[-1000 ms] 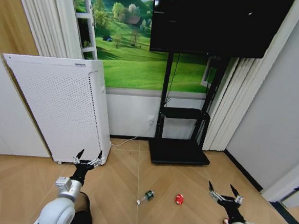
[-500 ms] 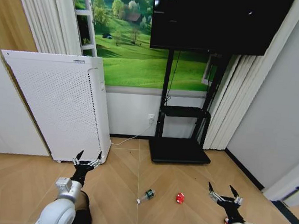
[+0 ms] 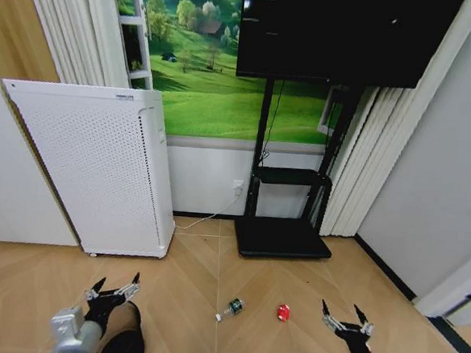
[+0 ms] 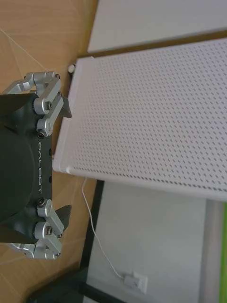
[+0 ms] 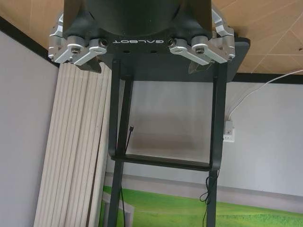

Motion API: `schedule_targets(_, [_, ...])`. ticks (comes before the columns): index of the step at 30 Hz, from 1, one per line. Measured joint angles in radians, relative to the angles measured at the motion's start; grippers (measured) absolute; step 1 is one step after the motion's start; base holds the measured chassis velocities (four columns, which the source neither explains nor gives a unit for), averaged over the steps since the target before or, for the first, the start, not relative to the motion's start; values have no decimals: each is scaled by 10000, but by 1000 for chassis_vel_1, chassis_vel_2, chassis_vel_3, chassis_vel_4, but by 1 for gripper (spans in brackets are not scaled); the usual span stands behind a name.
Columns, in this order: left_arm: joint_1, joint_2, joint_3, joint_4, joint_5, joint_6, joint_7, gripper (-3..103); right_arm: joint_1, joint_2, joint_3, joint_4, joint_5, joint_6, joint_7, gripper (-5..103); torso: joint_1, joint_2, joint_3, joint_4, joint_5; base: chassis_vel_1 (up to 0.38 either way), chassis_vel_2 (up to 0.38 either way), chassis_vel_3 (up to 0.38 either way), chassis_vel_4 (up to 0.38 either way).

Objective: Pick up the trash bin and place the garbage on the floor into it.

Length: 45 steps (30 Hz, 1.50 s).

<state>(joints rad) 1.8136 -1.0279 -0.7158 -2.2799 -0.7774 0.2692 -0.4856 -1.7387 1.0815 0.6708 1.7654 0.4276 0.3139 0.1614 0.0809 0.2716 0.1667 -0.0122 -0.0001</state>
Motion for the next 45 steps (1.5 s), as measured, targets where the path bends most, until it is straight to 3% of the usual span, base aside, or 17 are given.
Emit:
schedule_targets(6, [-877,115,29,2082,-127,-271,533,100,99,-99,35,-207,109,3,-4,100,5,16,10,0,-2,0,0,0,0])
schedule_targets(17, [-2189,-41,734,3572,-140,-182,708,100,-8,-127,173,-430,82,24,-8,100,10,29,20,-2,2,0,0,0,0])
schedule_targets(22, [-2364,147,759,3985,-934,207,672,100,16,-186,226,-613,95,49,-17,100,12,36,25,-1,0,0,0,0,0])
schedule_targets(30, [-1831,584,400,3560,-1860,772,463,100,146,-88,221,-865,97,57,-36,100,13,40,27,0,2,0,0,0,0])
schedule_targets(40, [-1644,797,293,3381,-3429,2491,-146,100,122,-148,365,-959,187,117,-61,100,15,45,31,0,0,0,0,0,0])
schedule_targets(45, [-1604,871,225,3361,-3452,2769,-476,100,99,-230,427,-1074,248,201,-104,100,15,47,31,-1,1,0,0,0,0])
